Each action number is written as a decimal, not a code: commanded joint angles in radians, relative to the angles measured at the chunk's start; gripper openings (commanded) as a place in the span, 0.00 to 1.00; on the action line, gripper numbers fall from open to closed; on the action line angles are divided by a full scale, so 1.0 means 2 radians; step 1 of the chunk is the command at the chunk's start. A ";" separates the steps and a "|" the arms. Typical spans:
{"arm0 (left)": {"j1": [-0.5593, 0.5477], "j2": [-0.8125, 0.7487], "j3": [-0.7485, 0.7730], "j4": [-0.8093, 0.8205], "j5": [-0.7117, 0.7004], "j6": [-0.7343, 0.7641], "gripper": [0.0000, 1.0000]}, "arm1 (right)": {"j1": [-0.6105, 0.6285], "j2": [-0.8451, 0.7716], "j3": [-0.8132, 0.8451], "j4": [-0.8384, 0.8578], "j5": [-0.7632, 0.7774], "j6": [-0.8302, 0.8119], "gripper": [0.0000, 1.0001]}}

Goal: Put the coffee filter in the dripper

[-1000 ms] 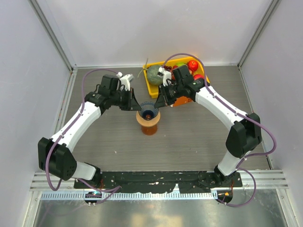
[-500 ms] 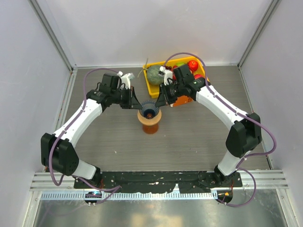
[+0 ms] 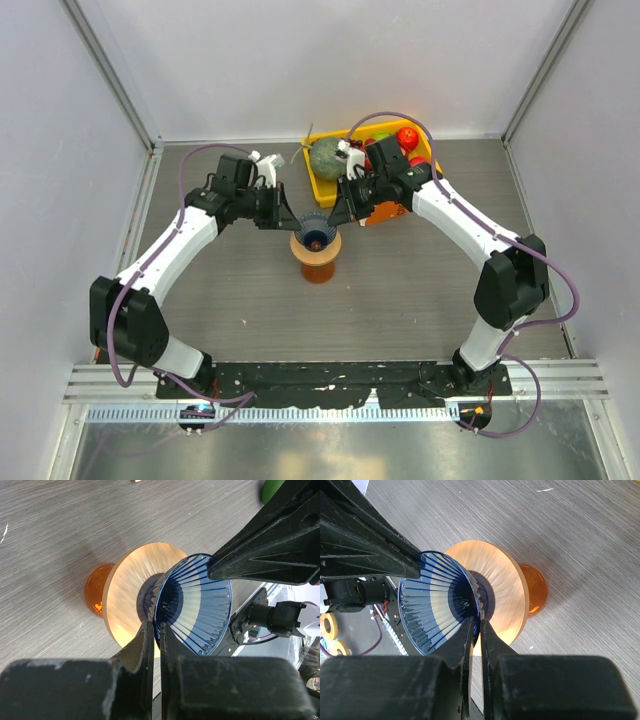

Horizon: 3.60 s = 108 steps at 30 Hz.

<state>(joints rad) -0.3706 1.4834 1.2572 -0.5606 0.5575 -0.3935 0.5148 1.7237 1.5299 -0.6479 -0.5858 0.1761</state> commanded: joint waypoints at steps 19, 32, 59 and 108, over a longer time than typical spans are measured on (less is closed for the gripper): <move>-0.004 -0.022 0.000 -0.014 -0.008 0.026 0.26 | 0.003 -0.006 0.025 -0.025 -0.016 -0.028 0.33; 0.009 -0.041 0.042 -0.016 0.024 0.031 0.72 | -0.018 -0.024 0.073 -0.027 -0.055 -0.040 0.81; 0.070 0.005 0.173 0.018 0.109 0.280 0.77 | -0.129 -0.096 0.005 -0.037 0.099 -0.351 0.78; -0.023 0.421 0.454 0.062 0.183 0.333 0.33 | -0.181 -0.168 -0.075 -0.035 0.050 -0.320 0.74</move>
<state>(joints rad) -0.4046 2.3295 2.1254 -0.3950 0.9325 0.2497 0.1612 1.4315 1.3628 -0.7490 -0.4591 -0.4717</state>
